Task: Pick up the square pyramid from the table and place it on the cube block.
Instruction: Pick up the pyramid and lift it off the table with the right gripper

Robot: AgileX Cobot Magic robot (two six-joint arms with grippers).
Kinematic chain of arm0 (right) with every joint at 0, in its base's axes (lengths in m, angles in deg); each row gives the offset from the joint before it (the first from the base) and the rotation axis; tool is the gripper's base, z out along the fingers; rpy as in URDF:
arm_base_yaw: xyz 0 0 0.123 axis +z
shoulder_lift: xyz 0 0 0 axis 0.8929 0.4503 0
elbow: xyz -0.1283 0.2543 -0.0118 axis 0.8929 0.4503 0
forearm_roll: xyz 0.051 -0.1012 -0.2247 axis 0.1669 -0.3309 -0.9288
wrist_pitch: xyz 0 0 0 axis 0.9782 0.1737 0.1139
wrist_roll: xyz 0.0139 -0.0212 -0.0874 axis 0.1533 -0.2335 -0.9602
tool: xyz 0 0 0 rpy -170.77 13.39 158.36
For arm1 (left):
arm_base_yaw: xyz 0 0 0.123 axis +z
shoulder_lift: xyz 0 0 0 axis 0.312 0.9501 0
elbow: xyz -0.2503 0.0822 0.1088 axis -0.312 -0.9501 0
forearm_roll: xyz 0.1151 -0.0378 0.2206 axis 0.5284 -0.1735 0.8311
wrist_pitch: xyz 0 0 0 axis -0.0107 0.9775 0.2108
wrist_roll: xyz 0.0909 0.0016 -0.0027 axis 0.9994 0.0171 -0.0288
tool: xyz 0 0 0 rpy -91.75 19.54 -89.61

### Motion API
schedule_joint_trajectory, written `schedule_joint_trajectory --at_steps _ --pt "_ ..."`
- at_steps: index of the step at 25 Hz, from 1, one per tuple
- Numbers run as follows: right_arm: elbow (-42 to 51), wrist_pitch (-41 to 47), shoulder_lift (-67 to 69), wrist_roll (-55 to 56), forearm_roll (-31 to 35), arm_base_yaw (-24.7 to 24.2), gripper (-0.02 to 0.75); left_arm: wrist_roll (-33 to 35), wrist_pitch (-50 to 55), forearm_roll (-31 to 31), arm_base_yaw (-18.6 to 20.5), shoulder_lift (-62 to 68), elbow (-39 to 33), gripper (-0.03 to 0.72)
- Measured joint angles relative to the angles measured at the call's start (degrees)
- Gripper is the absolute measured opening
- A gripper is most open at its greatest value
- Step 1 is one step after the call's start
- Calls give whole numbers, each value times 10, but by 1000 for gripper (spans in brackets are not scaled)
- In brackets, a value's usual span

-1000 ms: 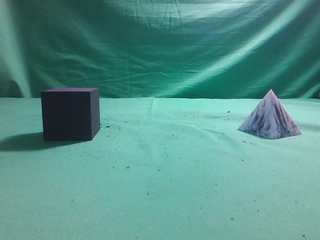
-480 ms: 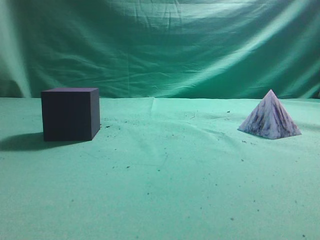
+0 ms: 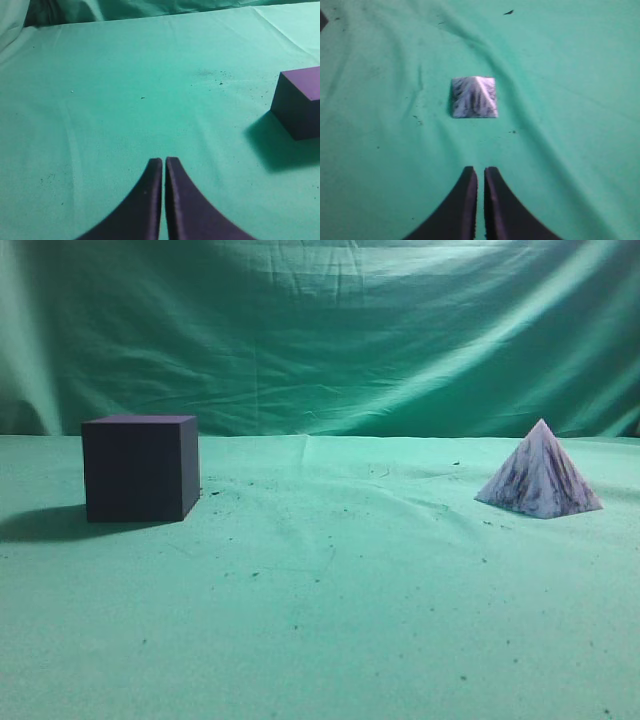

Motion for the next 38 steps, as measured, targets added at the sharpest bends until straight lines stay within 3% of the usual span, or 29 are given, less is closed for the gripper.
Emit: schedule_joint_trajectory --at_steps 5,9,12,14,20,21,29,31,33,38 --pt "-61 0 150 41 9 37 48 0 0 0 0 0 0 0" --pt "-115 0 251 102 15 38 323 0 0 0 0 0 0 0" --pt "-147 -4 310 123 17 38 580 0 -1 0 0 0 0 0" --pt "-164 -5 349 130 17 38 650 0 -1 0 0 0 0 0" --pt "-183 -42 434 128 17 38 643 0 -1 0 0 0 0 0" --pt "-184 -53 445 126 14 38 598 0 -1 0 0 0 0 0" --pt "-186 -98 506 125 -64 38 596 0 -1 0 0 0 0 0" --pt "-186 -107 518 125 -69 38 596 0 -1 0 0 0 0 0" --pt "-187 -112 527 125 -69 38 541 0 -1 0 0 0 0 0" --pt "-193 -113 535 125 -69 38 546 0 -1 0 0 0 0 0"
